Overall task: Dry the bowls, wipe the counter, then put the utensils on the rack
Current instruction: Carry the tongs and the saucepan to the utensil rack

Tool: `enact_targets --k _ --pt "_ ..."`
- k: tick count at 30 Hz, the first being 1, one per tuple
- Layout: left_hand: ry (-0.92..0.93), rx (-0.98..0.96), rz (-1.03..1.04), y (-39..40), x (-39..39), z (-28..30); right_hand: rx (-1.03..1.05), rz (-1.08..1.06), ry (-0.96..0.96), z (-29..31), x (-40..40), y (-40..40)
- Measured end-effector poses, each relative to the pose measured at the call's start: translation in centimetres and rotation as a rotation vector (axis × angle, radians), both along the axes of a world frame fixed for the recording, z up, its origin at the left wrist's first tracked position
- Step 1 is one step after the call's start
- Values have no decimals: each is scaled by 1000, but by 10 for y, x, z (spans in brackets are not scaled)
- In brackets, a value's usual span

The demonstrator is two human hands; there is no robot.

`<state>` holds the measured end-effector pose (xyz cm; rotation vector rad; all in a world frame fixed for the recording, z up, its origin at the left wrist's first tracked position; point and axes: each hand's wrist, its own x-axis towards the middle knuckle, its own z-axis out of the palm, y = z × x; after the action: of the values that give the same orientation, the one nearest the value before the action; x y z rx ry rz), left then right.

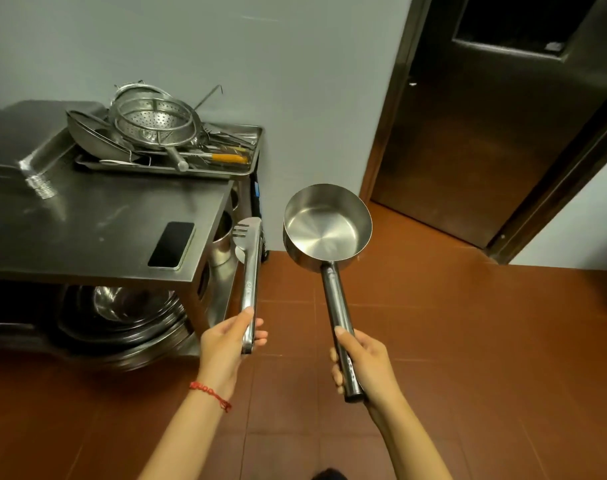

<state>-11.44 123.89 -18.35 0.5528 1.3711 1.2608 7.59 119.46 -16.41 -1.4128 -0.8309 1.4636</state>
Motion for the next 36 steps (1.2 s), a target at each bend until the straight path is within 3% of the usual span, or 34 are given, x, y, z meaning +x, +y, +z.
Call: enact_targets --k 16,36 --pt "-22 -13 300 292 51 -1 44 333 -63 9 55 360" --pt "-5 42 653 599 -96 14 73 717 -8 0 -108 718"
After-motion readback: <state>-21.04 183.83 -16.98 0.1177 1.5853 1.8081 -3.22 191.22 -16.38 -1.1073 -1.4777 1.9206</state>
